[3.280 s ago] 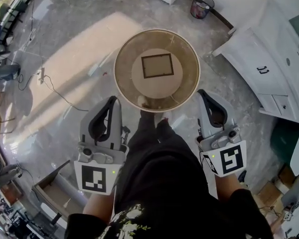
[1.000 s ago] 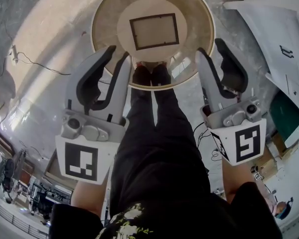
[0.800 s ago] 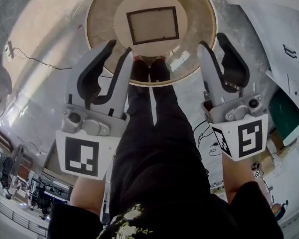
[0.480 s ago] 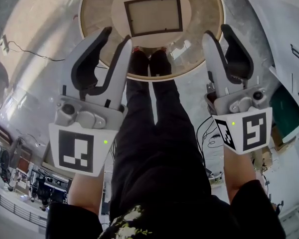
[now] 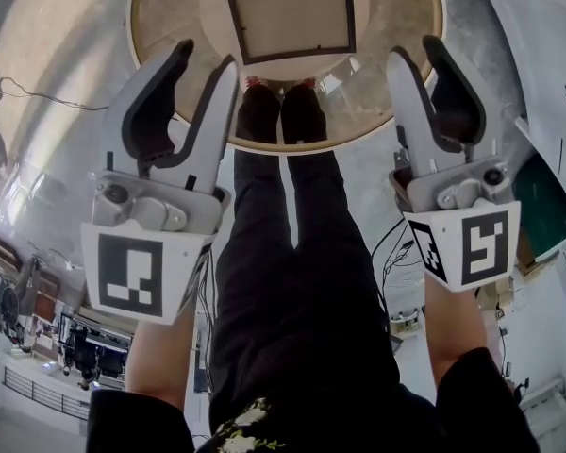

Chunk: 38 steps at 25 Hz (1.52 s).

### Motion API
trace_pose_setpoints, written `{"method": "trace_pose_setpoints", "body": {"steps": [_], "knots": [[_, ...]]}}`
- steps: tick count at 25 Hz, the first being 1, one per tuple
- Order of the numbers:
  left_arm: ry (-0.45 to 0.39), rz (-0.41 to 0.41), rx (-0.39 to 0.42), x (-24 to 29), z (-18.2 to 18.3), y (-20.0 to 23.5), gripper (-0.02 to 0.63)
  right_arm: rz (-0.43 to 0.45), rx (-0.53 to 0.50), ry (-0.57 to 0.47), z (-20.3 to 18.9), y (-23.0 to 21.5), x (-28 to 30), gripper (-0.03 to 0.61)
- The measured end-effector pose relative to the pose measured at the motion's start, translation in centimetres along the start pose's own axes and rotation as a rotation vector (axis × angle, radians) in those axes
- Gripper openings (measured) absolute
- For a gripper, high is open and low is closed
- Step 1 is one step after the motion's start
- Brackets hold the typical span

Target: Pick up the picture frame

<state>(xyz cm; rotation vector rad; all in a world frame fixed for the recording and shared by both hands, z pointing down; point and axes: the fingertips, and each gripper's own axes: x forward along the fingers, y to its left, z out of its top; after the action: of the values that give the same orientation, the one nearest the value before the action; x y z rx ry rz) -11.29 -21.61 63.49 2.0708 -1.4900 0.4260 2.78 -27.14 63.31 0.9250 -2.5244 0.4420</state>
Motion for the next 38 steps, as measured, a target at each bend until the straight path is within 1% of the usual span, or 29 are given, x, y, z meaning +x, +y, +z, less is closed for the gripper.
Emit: {"method": "trace_pose_setpoints", "body": {"steps": [6, 9, 11, 13, 16, 21, 25, 28, 31, 38], "knots": [[0.035, 0.013, 0.011, 2.0, -2.7, 1.6, 0.144, 0.000, 0.014, 0.028, -2.9, -0.2, 2.1, 0.123], [0.038, 0.009, 0.005, 3.0, -3.7, 1.9, 0.144, -0.006, 0.016, 0.038, -4.1, -0.6, 2.8, 0.123], [0.041, 0.011, 0.017, 3.8, -4.6, 2.3, 0.144, -0.010, 0.018, 0.048, -5.1, -0.8, 3.4, 0.123], [0.063, 0.022, 0.019, 4.6, -5.7, 2.7, 0.144, -0.014, 0.026, 0.057, -6.1, -1.0, 4.1, 0.123], [0.082, 0.038, -0.003, 5.5, -7.2, 3.2, 0.144, -0.011, 0.030, 0.076, -7.6, -1.2, 4.9, 0.123], [0.122, 0.038, 0.005, 7.8, -10.3, 3.1, 0.144, -0.003, 0.033, 0.103, -10.8, -2.5, 5.9, 0.123], [0.157, 0.030, 0.015, 8.7, -12.6, 4.0, 0.144, -0.002, 0.043, 0.130, -12.9, -2.5, 7.2, 0.123], [0.166, 0.035, 0.021, 9.2, -14.0, 4.4, 0.144, 0.002, 0.042, 0.139, -14.3, -2.5, 7.6, 0.123], [0.199, 0.039, 0.023, 9.9, -15.8, 4.9, 0.144, 0.005, 0.039, 0.152, -15.9, -2.6, 8.0, 0.123], [0.244, 0.053, 0.031, 12.3, -18.2, 6.0, 0.144, 0.005, 0.037, 0.181, -18.5, -3.9, 10.0, 0.123]]}}
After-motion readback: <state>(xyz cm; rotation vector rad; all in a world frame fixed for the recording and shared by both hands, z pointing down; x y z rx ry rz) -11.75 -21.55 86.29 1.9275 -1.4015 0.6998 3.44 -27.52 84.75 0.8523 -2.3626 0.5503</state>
